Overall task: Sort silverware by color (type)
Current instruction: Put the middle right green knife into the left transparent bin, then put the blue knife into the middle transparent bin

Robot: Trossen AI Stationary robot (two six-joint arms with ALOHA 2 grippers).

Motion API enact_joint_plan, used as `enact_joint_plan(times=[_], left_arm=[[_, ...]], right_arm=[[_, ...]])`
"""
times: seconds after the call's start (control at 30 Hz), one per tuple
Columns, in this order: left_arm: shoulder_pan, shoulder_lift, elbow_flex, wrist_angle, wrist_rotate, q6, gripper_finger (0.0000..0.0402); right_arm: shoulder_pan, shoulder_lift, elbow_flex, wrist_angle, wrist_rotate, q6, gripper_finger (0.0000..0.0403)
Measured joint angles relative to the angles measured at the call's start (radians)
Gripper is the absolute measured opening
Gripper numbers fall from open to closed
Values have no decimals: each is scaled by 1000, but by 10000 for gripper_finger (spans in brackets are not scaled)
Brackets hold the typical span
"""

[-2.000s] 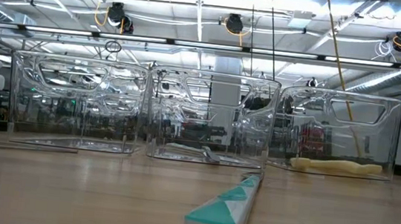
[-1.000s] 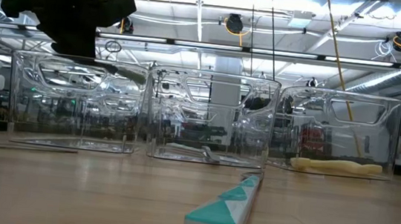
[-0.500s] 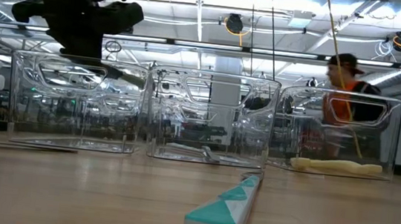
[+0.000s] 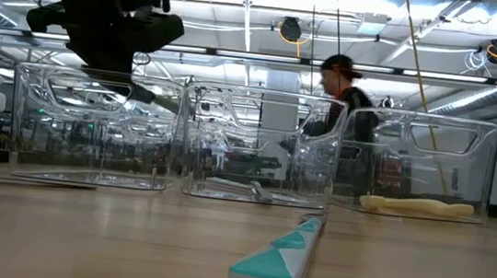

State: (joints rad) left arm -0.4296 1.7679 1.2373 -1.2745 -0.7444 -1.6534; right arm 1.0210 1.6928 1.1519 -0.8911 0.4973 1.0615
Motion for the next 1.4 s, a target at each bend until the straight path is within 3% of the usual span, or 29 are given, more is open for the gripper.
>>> enact_joint_plan(times=[0.4, 0.67, 0.9, 1.07, 1.17, 1.4], left_arm=[[-4, 0, 0, 16, 72, 20, 7], [-4, 0, 0, 16, 62, 33, 64], [-20, 0, 1, 8, 27, 86, 73], [-118, 0, 79, -102, -22, 107, 74], [-217, -2, 144, -128, -116, 141, 74], [-415, -2, 172, 121, -200, 374, 74]], right_arm=[[0, 0, 0, 1, 2, -1, 105], [0, 0, 0, 0, 4, -1, 105], [0, 0, 0, 0, 4, -2, 105], [0, 0, 0, 0, 4, -3, 105], [0, 0, 0, 0, 4, -3, 105], [0, 0, 0, 11, 11, -1, 105]])
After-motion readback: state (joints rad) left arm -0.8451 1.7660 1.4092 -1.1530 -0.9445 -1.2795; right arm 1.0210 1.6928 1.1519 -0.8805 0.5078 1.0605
